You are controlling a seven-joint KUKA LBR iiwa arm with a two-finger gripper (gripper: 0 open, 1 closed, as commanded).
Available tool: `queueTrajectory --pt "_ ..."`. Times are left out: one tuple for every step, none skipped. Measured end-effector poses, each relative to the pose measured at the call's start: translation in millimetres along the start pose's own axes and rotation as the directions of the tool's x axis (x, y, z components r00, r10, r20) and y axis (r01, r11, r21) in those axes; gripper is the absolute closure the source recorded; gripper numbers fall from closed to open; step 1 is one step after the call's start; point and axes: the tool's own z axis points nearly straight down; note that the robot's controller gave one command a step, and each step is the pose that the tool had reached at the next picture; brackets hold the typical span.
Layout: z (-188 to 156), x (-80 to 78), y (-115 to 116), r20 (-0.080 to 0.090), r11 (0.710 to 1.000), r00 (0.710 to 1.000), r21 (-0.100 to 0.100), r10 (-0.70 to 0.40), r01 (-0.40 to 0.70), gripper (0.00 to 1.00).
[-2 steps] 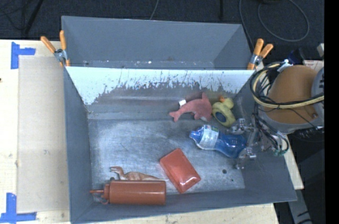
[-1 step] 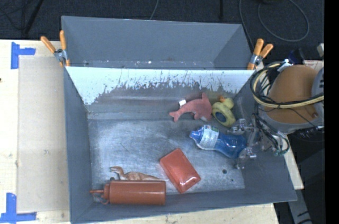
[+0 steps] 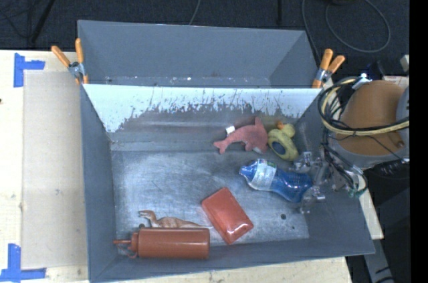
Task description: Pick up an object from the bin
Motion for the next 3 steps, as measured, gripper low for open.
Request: queueTrajectory --pt "-21 0.5 0 -0.002 1.000 1.000 0.000 -0.001 0.001 1.00" --pt "-36 -1.6 0 0.005 1.000 1.000 0.003 -0.001 0.001 1.00" --pt "-47 -1.8 0 0.006 1.000 1.000 0.003 -0.001 0.001 1.00"
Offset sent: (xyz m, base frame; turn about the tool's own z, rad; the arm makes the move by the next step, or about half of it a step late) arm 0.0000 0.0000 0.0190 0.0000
